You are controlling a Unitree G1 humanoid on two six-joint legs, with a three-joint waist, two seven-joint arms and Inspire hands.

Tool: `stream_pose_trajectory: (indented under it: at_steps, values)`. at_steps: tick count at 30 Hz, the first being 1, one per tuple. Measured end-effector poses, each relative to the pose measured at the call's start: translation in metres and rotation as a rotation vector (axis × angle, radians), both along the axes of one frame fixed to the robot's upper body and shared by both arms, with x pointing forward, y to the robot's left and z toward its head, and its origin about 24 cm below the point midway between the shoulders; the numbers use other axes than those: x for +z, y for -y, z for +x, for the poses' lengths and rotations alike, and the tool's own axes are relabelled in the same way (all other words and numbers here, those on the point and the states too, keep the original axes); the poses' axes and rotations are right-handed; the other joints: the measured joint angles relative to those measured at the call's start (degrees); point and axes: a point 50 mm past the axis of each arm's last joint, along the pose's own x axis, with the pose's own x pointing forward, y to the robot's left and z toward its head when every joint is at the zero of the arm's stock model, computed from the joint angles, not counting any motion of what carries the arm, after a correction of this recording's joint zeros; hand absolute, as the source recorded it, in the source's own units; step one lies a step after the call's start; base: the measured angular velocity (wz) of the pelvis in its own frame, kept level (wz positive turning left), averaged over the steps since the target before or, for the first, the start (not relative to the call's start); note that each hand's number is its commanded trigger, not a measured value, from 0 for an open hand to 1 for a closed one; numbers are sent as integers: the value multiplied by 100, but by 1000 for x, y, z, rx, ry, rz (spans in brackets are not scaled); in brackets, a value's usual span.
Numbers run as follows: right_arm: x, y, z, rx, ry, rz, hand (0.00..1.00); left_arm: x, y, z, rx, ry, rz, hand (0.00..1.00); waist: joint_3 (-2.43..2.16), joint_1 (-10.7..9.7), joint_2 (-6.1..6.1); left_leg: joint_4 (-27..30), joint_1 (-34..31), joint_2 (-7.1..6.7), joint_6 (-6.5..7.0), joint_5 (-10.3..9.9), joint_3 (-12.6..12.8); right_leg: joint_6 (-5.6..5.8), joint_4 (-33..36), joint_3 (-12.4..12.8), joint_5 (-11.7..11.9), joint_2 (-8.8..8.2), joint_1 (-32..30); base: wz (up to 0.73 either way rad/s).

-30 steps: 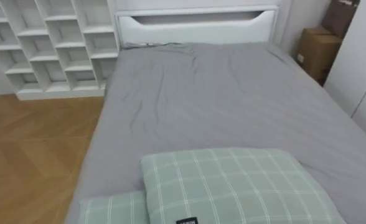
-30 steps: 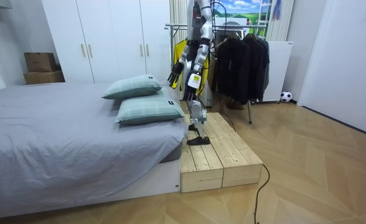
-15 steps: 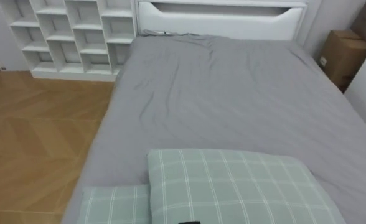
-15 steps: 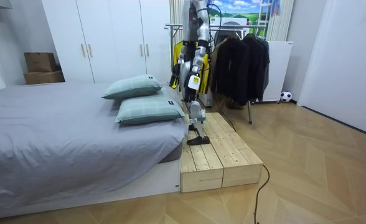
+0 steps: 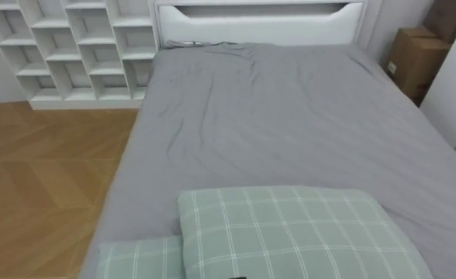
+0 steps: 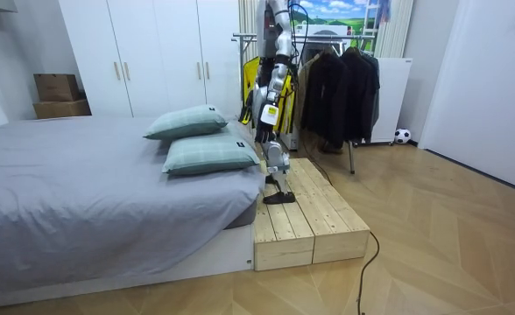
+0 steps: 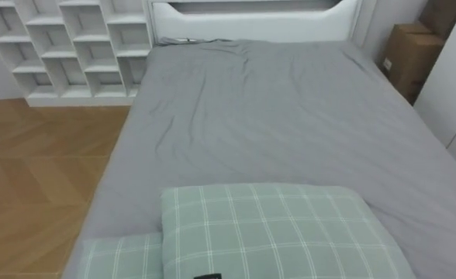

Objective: Hang clothes

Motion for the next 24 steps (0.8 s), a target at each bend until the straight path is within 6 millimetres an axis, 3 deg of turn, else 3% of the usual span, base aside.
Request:
stream_pose_trajectory:
  at_steps: [8,24]
  values:
    - [-1,-1,-1,-5,-9,-8,0,-2,0,-4,12,-17,-21,0,11,24,2,-83,86,3,8,5,132,5,-20,125,-3,-3,12,-7]
    - [-1,-2,-2,-21,-22,-28,0,-2,0,-11,18,-36,-22,0,2,8,-33,-81,100,-7,9,5,145,12,-60,149,-6,1,69,1]
